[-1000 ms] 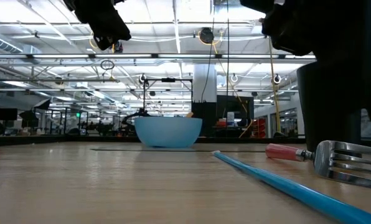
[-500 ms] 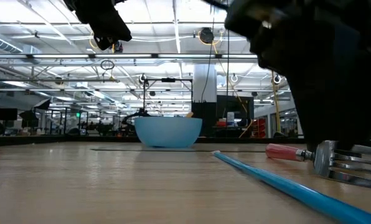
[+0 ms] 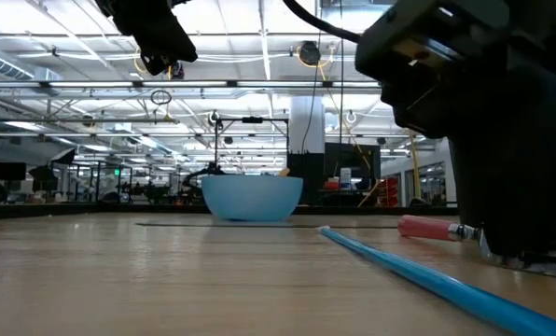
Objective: Pick & Place Utensil
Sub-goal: Put the pink fork into the bowl
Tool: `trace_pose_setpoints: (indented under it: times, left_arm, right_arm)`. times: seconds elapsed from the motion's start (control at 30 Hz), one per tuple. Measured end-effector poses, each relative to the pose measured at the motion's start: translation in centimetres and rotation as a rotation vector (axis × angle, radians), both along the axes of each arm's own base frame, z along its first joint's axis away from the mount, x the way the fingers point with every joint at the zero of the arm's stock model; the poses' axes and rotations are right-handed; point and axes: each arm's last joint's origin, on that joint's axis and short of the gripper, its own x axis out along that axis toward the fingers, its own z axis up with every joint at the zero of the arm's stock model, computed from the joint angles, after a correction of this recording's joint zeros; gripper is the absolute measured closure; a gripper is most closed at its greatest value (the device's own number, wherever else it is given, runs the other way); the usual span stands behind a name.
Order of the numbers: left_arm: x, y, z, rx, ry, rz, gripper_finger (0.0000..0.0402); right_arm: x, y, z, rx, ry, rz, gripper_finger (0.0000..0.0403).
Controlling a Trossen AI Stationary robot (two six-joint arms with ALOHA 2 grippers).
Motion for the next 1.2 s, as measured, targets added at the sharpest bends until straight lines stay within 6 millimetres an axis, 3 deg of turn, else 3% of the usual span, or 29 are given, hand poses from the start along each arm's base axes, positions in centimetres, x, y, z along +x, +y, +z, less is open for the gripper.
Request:
trace_pose_setpoints:
  times: [0.37, 1.2]
  left_arm:
    - [0.0, 0.0, 0.0, 0.003, -0.001, 0.006, 0.0357]
    - [0.3, 0.0, 0.5, -0.031, -0.056, 0.012, 0.0357]
  right_arm:
    - [-0.1, -0.1, 0.0, -0.035, -0.014, 0.114, 0.0396]
    - [-0.3, 1.5, 0.8, -0.049, -0.134, 0.214, 0.0401]
